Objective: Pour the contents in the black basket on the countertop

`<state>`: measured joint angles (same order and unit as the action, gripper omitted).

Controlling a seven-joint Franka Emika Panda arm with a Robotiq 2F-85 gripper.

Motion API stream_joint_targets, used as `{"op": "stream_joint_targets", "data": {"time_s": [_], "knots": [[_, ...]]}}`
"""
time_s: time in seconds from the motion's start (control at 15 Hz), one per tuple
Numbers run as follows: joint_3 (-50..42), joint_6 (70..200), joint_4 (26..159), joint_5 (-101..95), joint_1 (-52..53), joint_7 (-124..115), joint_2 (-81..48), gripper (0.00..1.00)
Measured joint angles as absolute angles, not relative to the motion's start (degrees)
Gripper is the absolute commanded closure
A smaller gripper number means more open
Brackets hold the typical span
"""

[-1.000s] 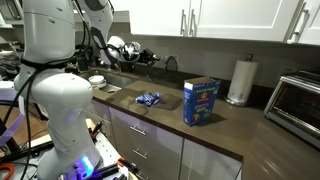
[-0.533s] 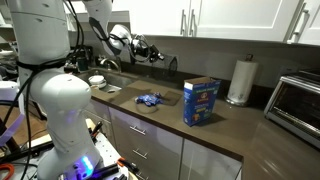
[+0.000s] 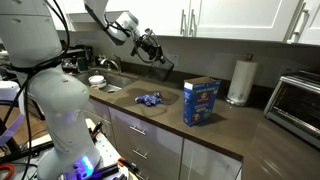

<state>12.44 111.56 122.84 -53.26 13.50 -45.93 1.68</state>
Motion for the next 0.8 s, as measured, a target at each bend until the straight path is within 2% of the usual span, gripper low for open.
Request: {"op": "stream_joint_targets", "data": {"time_s": [0.8], "knots": [[12.1, 122.4, 129.8, -32.3, 13.7, -25.9, 5.3, 0.99]]}}
